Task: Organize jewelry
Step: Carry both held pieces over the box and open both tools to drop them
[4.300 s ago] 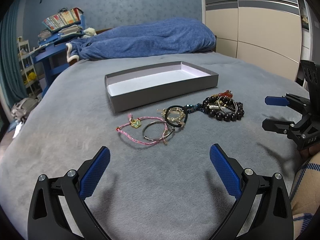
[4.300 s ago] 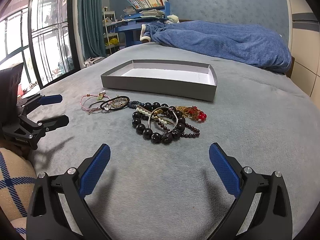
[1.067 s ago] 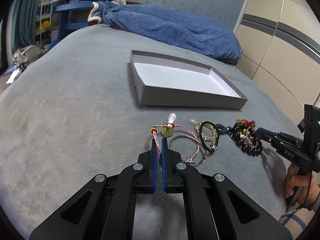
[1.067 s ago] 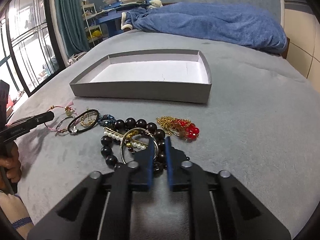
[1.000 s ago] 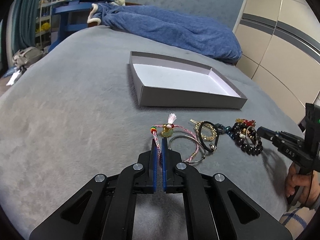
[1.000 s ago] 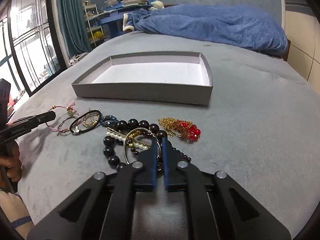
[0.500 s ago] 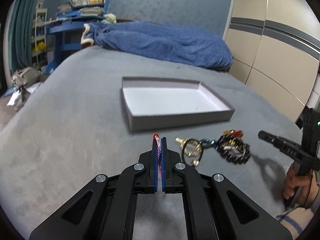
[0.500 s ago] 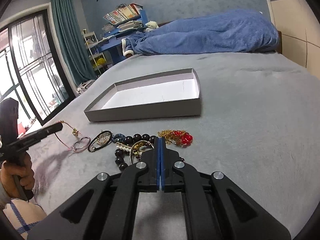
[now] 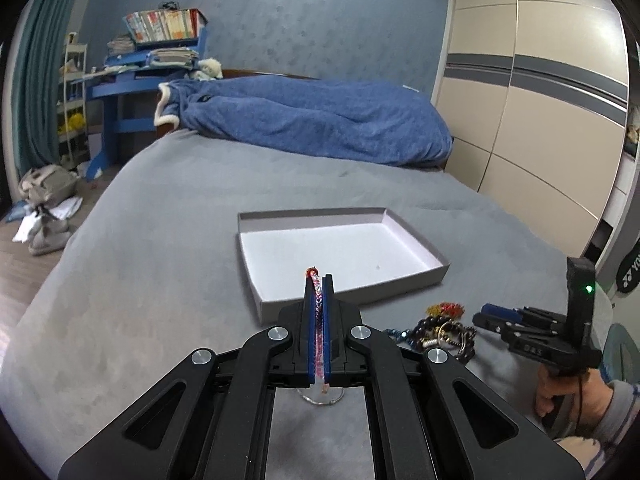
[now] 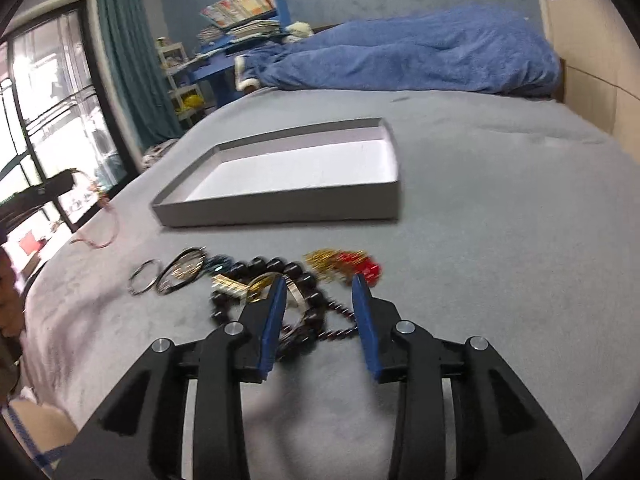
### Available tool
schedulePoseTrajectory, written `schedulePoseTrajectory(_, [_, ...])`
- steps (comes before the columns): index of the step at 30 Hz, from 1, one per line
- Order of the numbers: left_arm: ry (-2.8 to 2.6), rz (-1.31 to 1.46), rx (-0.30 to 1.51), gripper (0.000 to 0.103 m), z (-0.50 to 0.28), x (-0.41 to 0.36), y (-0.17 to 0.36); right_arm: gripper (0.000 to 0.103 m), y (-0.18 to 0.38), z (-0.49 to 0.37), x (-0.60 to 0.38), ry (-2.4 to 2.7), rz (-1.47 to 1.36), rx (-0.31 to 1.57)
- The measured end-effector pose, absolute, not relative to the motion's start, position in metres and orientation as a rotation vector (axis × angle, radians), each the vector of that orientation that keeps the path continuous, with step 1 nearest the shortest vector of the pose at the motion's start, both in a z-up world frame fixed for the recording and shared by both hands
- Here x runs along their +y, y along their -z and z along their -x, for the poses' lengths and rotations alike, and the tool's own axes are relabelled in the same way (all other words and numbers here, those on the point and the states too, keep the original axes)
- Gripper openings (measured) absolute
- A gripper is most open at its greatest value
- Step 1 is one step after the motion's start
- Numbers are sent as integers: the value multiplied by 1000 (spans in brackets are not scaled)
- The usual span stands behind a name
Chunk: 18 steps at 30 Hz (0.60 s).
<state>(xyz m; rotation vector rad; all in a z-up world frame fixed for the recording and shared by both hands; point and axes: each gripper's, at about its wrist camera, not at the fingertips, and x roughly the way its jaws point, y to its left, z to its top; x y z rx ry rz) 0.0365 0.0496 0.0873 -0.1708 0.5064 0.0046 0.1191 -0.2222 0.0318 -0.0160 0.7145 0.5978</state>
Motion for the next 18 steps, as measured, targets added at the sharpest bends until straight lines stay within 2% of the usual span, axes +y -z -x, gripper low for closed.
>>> schedulePoseTrajectory(9, [19, 157, 518, 3, -50, 43, -90, 34, -17, -154, -203, -606, 118, 821])
schedulePoseTrajectory(11, [21, 159, 523, 3, -55, 43, -90, 20, -16, -155, -200, -630, 127, 826])
schedulePoseTrajectory(12, [21, 159, 525, 3, -57, 43, -89, 7, -16, -155, -198, -637, 130, 824])
schedulePoseTrajectory(15, [26, 155, 529, 3, -64, 42, -90, 2, -22, -152, -198, -662, 124, 793])
schedulePoseTrajectory(18, [32, 147, 526, 3, -73, 40, -94, 2, -33, -151, -201, -676, 98, 760])
